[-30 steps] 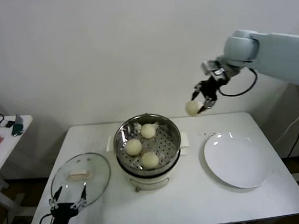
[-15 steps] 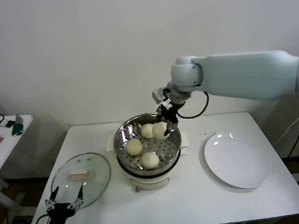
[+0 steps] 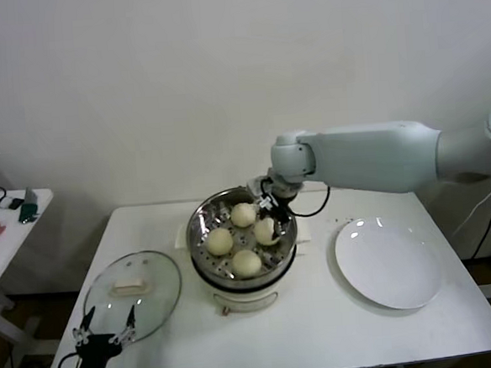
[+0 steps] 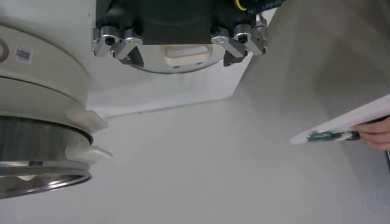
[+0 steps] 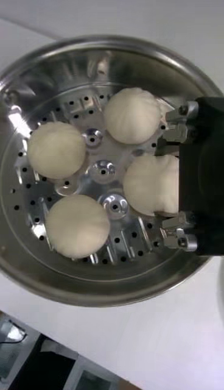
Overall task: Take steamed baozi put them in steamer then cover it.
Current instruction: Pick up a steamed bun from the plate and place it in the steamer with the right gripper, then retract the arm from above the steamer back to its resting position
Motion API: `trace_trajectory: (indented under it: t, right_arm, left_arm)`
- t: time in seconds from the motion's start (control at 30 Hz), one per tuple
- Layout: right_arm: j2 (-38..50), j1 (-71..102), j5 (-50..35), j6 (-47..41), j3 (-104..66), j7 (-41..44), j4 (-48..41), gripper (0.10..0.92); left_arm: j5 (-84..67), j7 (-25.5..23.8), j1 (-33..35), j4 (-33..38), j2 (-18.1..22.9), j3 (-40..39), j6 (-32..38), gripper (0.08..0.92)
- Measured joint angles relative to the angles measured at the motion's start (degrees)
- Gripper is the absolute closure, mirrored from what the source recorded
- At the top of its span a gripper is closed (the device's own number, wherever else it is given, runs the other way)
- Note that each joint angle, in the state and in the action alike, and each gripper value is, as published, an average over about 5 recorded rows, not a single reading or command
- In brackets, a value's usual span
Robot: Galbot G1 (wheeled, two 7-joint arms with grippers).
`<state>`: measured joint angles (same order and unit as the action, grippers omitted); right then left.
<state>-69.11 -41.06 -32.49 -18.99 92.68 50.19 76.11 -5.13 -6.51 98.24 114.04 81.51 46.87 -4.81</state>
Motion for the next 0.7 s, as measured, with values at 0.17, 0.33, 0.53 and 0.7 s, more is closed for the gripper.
trace_trajectory:
  t: [0.17,0.33,0.53,0.7]
  right_arm:
    - [-0.2,1.2,0.6,0.3,-0.5,-0.2,-1.0,0.275]
    - [0.2,1.0,0.2,1.2,-1.5,0.6,-1.5,0.207]
    - [2.8,-1.8,-1.9,2.9,-3.7,3.4,-2.6,0.203]
    - [7.4,-3.2,-6.5,2.8,-7.9,3.4,-2.8,0.203]
  left_arm:
    - [0.0,0.0,0.0,0.2,0.1,0.1,0.0,0.177]
    - [-0.2,0.0,0.2,0.7,0.1,0.3,-0.1,0.177]
    - [-0.2,-0.3,0.4,1.4,0.2,0.2,-0.3,0.177]
    - [-0.2,-0.4,0.3,1.9,0.2,-0.1,-0.6,0.177]
